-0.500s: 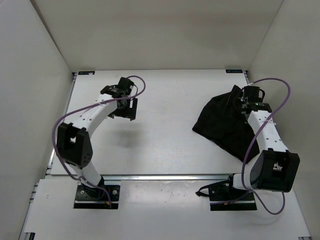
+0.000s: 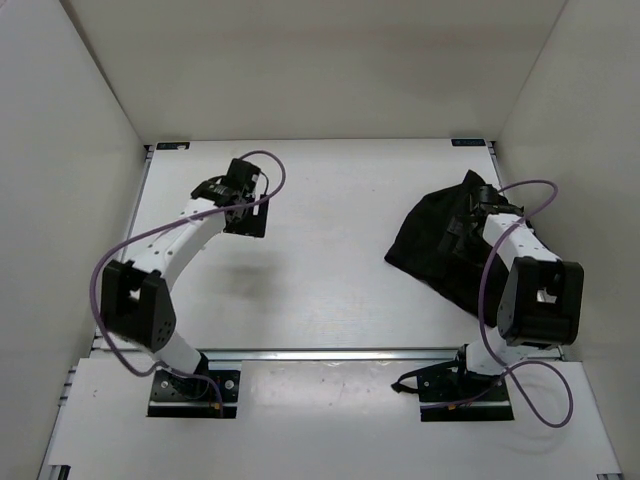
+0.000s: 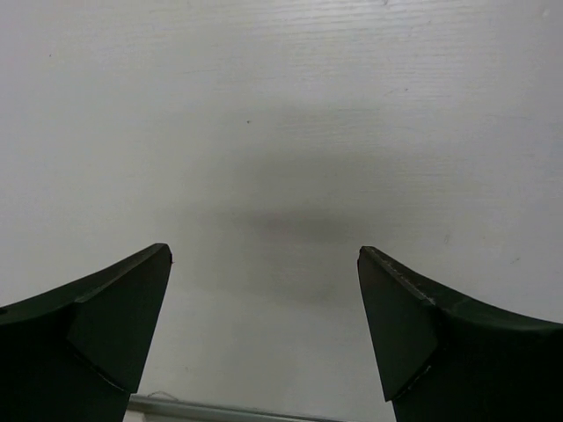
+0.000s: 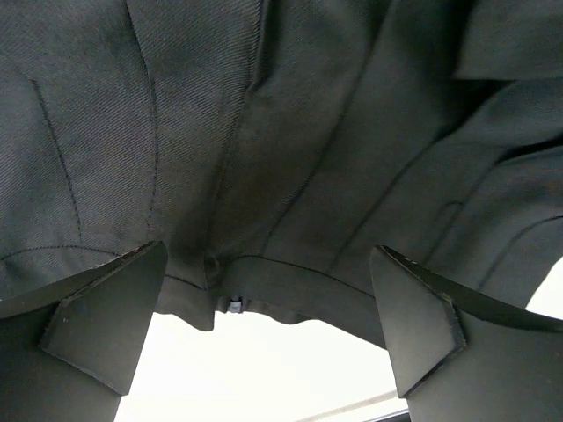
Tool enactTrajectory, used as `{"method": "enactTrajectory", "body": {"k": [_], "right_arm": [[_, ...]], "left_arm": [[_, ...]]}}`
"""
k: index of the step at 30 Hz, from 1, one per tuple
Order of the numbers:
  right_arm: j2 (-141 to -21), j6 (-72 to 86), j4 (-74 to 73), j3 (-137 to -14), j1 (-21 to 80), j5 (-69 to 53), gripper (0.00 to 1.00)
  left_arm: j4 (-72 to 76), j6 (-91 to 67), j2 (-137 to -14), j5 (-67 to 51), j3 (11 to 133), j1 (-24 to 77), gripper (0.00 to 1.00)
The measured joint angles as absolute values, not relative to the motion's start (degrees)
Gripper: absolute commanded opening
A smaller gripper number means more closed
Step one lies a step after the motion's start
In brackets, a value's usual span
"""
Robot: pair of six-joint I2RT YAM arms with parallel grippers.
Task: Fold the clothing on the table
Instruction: Grab the skirt from the pile
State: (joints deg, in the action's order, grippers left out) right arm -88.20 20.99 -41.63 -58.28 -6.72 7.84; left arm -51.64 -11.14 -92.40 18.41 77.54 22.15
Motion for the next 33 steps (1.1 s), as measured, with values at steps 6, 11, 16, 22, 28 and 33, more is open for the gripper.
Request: {"method": "enactTrajectory", "body": {"k": [6,11,16,22,28,33], "right_arm": [[-94.59,23.0,-41.71,-60.01,-3.7,8.29,0.84],[-97.76,23.83,-41.54,-60.88,-1.89,7.94,0.49],[-97.82,24.14,-41.52,-60.93,-1.89,8.1,0.0],[-97.82,24.05,-44.6,-64.47,-2.0,8.16,0.0],[-98.0,21.39,-52.16,-85.47,-1.06,9.87,0.0],[-99.83,18.39,-57.34,-112.14,2.5,11.38,0.0]], "left_arm": [[-45.74,-10.24,-83.15,14.31,73.73,19.25,0.99],[-44.58,-9.72,-83.2,13.45,72.97,18.22,0.99],[-44.95,-9.89,-83.5,11.29,70.91,17.61,0.99],[-44.93,-9.91,-83.53,8.47,70.11,17.1,0.99],[-43.72,-10.2,-85.69,-0.47,70.13,20.23,0.98],[-34.76,-15.4,-87.02,-14.81,67.55,23.57,0.99]]}}
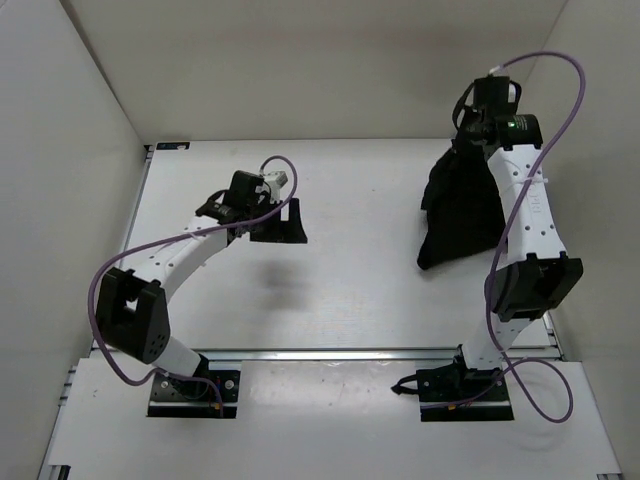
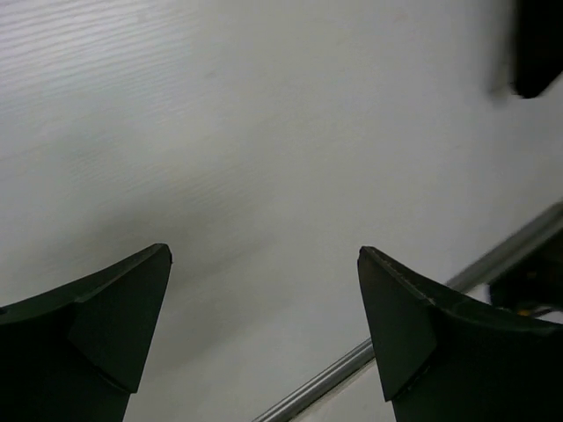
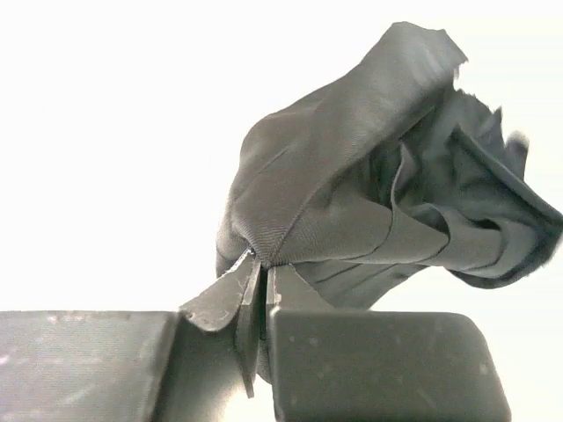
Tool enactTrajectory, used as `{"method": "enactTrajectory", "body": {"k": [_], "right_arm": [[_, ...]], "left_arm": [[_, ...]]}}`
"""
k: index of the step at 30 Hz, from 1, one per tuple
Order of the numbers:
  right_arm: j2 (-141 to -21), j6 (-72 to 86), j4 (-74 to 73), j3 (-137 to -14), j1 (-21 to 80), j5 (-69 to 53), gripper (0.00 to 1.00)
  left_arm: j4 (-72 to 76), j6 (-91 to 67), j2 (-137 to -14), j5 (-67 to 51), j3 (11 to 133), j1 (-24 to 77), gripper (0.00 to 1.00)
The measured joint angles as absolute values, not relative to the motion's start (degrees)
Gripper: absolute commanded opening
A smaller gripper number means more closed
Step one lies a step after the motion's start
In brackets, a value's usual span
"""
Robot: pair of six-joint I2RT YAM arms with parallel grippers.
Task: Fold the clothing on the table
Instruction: Grab the skirt from the pile
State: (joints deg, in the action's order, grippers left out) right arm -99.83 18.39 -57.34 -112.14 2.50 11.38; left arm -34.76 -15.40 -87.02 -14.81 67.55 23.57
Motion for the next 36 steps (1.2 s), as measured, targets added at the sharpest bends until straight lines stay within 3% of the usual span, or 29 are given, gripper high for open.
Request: {"method": "enactTrajectory", "body": {"k": [6,14,25,36], "right_arm": [[-98.21,16.45,-58.92,-122.61,6.42,11.6,0.0],[-95.42,16.12,-60.86,-121.99,9.02,10.59,0.0],[-85.76,16.32,-59.72,-120.73,12.23,6.87,0.0],[-84.64,16.29,-58.61,-119.11,14.39,6.17,0.0]], "left_arm": [[-3.66,-37.17,-84.97,-30.13,51.72,24.36,0.99],[43.4,-75.5,-96.4,-33.91,44.14,28.4,0.99],[54.85,-95.39,-97.71,-23.0,38.24,34.5,0.99],[67.24,-111.83,-103.85,-18.26,33.63,41.58,0.99]]}}
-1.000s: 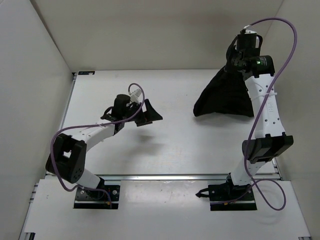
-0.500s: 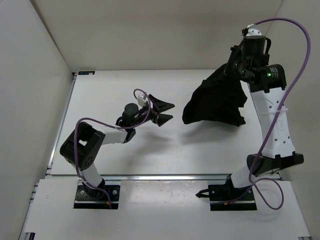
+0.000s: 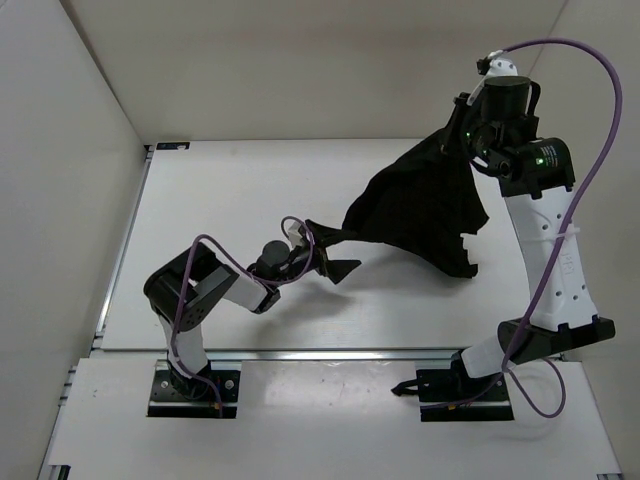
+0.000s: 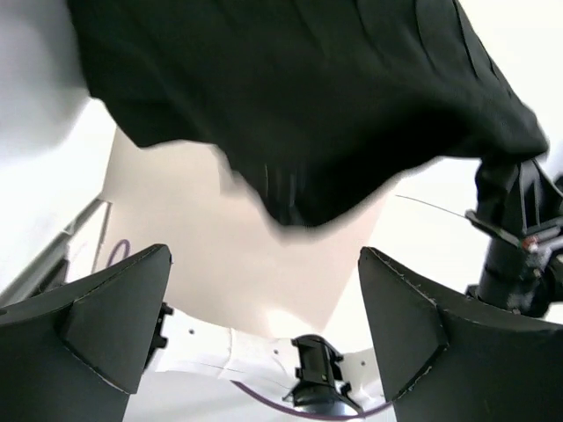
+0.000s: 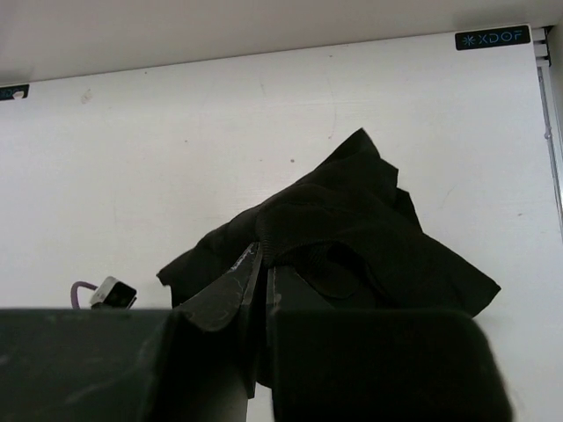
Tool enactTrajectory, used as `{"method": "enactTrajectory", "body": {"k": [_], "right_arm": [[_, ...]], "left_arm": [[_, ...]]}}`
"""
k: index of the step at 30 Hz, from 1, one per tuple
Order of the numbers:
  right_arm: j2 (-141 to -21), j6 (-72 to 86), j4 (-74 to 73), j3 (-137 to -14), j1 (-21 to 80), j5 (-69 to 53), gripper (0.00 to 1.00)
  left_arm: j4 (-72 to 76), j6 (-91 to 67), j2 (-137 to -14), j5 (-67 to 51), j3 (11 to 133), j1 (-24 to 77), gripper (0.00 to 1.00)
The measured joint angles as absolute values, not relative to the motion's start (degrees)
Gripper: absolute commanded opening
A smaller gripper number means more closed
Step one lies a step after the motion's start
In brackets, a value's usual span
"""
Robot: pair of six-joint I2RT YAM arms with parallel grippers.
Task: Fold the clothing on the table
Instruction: Grab the skirt from the pile, then flatten the skirt out
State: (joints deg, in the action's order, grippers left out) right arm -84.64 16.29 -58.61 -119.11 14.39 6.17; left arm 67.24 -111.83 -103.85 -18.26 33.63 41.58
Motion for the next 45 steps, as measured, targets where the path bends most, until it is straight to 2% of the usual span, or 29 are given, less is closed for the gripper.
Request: {"method": "enactTrajectory", "body": {"k": [4,8,15,22,28,37,39,40,45], "right_arm": [[-84.44,16.29,-56.9,-116.29,14.9,6.02,0.0],[-84.44,16.27,-57.04,-115.52,15.81,6.0,0.0],[-84.36,16.29,-56.93,-115.55,16.86,5.67,0.0],[-84.34,16.25,-56.97,-115.57,17.23,5.23,0.01],[-84.34,16.03,-56.97,-115.61,17.23,4.99,0.0],[-84.29,15.51,-56.95,-115.61,17.23,3.81,0.0],[-84.25,15.42,-56.95,-115.61,17.23,3.53,0.0],[-84.2,15.42,-56.95,-115.61,17.23,3.46,0.0],[-83.9,15.18,-56.97,-115.59,16.29,2.24,0.0]], "left_arm": [[71.72,-113.3,-104.75,-16.01,32.25,42.72,0.98],[72.23,-113.84,-105.1,-13.78,32.27,41.65,0.89],[58.11,-113.38,-99.77,-10.04,33.74,38.04,0.82],[54.13,-113.36,-101.41,-8.97,34.35,38.83,0.73],[53.06,-113.45,-102.59,-8.19,34.57,39.11,0.71],[50.68,-112.27,-104.79,-6.52,38.54,39.44,0.4],[48.99,-110.65,-104.84,-6.48,39.94,39.55,0.18],[47.99,-109.69,-104.84,-6.35,40.71,39.59,0.0],[43.2,-102.19,-104.62,-6.17,43.38,39.11,0.0]]}}
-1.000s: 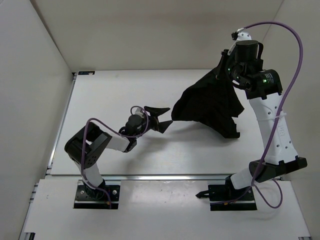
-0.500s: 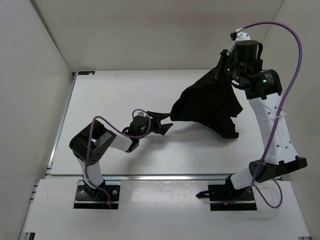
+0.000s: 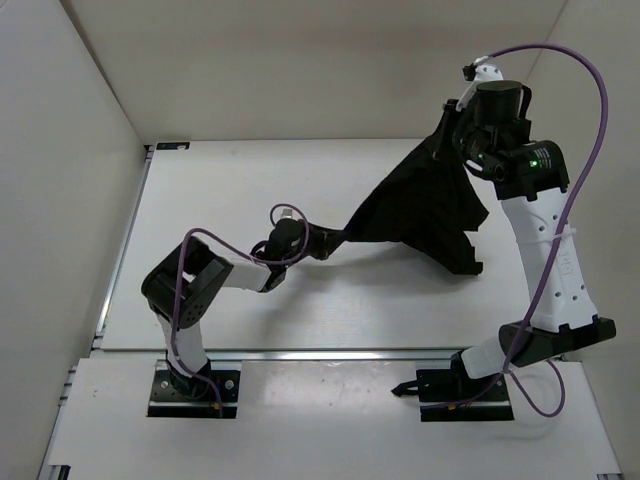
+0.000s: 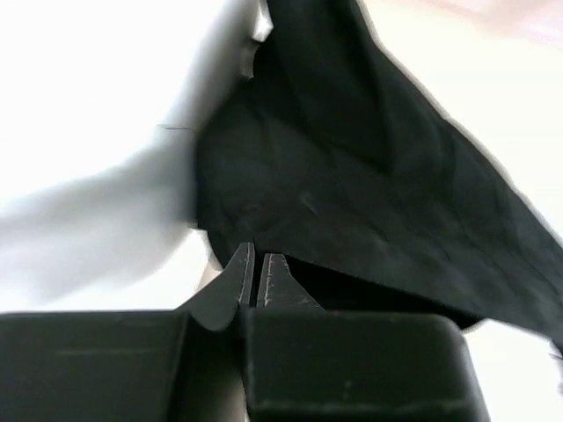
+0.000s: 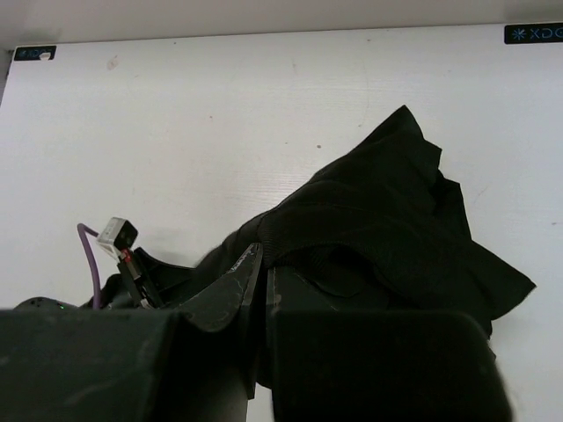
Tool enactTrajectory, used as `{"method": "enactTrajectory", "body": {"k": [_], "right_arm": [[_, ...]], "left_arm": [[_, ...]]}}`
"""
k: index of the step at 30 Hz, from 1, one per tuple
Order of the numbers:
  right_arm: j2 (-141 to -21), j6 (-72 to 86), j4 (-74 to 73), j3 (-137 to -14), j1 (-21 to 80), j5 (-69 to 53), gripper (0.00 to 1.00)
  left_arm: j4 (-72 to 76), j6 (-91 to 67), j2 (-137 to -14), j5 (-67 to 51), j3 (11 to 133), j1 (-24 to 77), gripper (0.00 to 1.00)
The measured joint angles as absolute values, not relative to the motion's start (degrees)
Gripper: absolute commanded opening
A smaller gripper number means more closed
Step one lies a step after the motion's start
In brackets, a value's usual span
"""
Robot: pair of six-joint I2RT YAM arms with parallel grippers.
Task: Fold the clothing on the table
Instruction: Flatten the skirt out
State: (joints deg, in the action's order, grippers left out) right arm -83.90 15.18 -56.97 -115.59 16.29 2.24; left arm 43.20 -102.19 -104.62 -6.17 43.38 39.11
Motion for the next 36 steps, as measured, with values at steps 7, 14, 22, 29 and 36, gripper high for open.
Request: {"method": "enactTrajectory", "body": {"k": [7,14,22,29,36], "right_arm": [[-80.53,15.03,-57.04,-108.6,4.51,-2.9,0.0],[-80.62,14.76,-56.25,-106.37,2.22,-8.25,0.0],[-95.29,14.39,-52.29,-130.28,3.95,-15.0,0.0],[-89.69,11.4,-44.56,-115.44,7.81,-13.34,0.0],[-75.83,11.64,-36.1,-70.15,10.31,-12.86,0.0]], "left_arm": [[21.28,-76.71,-92.42,-3.95,48.45,33.98,0.0],[0.6,-49.1,-80.77,-3.53,65.19,25.65,0.0],[-26.39,-21.12,-90.67,7.22,107.2,26.28,0.0],[-28.29,-9.93,-83.02,14.57,103.28,29.02,0.0],[-28.88,-12.64,-72.71,12.1,68.16,29.08,0.0]]}}
